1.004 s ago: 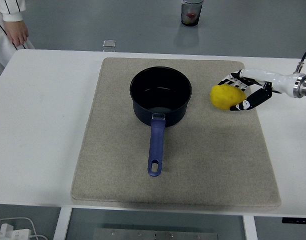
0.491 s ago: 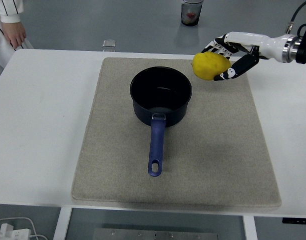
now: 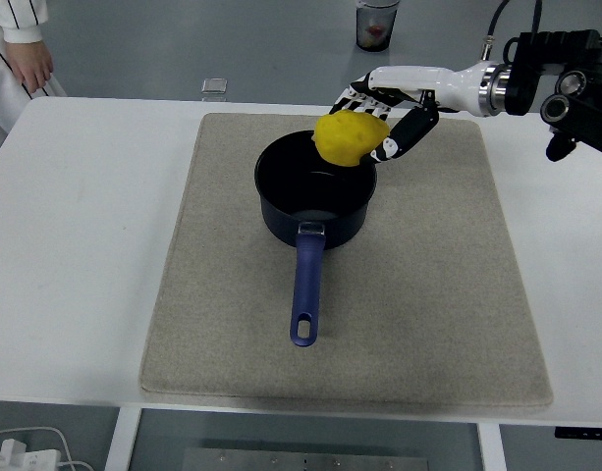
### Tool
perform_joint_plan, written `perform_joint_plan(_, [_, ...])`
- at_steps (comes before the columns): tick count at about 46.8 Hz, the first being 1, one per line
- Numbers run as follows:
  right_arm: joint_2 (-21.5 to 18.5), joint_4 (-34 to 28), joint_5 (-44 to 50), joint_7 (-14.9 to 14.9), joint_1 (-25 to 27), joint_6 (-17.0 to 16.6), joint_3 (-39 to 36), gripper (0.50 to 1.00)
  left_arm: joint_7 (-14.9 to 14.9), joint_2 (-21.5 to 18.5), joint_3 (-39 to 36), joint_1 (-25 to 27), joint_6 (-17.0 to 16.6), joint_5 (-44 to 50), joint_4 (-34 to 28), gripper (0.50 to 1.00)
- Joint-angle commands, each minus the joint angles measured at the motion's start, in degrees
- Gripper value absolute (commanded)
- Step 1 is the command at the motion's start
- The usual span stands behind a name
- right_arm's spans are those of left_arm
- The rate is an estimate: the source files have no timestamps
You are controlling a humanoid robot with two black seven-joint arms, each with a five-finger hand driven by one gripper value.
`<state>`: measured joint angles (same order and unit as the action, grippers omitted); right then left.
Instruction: Put the potato in the blue pot
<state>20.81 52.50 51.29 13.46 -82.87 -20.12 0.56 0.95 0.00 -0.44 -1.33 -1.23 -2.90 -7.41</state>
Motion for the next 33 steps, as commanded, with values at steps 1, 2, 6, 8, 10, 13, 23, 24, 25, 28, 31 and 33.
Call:
perform_joint_plan(1, [-1.4,-1.3,-0.1,-0.1,-0.5,0.1,1.4,0.500,0.0,0.0,0.0,0.0,0.0,0.0,0.0,0.996])
perform_joint_plan(2, [-1.8,-1.7,-0.1,-0.1,-0.6,0.2,1.6,0.500,0.0,0.0,0.0,0.0,0.0,0.0,0.0,0.996])
perform_joint_plan(6, [-3.3,-2.7,-0.1,-0.2,-0.8,0.1,2.7,0.500,0.0,0.0,0.0,0.0,0.0,0.0,0.0,0.996])
perform_joint_plan(8, [-4.0,-3.3,-0.1,-0.2,-1.2,0.1,3.0,0.500,-0.1,0.0,0.0,0.0,0.0,0.0,0.0,0.996])
perform_joint_plan(10, [-4.5,-4.0,-0.1,-0.2,-1.4,0.1,3.5,0.500,0.0,0.0,0.0,0.0,0.0,0.0,0.0,0.996])
perform_joint_plan(13, [-5.6,-5.2,-0.1,-0.2,-1.4,0.1,3.9,0.500,0.0,0.0,0.0,0.0,0.0,0.0,-0.1,0.996])
perform_joint_plan(23, [-9.0,-8.6,-0.3,-0.3,-1.4,0.3,3.8,0.500,0.0,0.0,0.0,0.0,0.0,0.0,-0.1,0.996])
perform_joint_plan(24, [-9.3,-8.7,-0.3,-0.3,-1.4,0.3,3.7,0.500,0.0,0.0,0.0,0.0,0.0,0.0,-0.1,0.996])
perform_joint_plan(25, [-9.5,-8.7,-0.3,-0.3,-1.4,0.4,3.7,0.500,0.0,0.0,0.0,0.0,0.0,0.0,0.0,0.996])
perform_joint_plan(28, [-10.4,-8.7,-0.3,-0.3,-1.4,0.7,3.6,0.500,0.0,0.0,0.0,0.0,0.0,0.0,0.0,0.996])
perform_joint_plan(31, [-11.2,-8.7,-0.4,-0.3,-1.3,0.8,3.3,0.500,0.0,0.0,0.0,0.0,0.0,0.0,-0.1,0.996])
perform_joint_plan(33, [-11.5,-8.7,-0.4,-0.3,-1.2,1.0,3.2,0.500,0.0,0.0,0.0,0.0,0.0,0.0,-0.1,0.996])
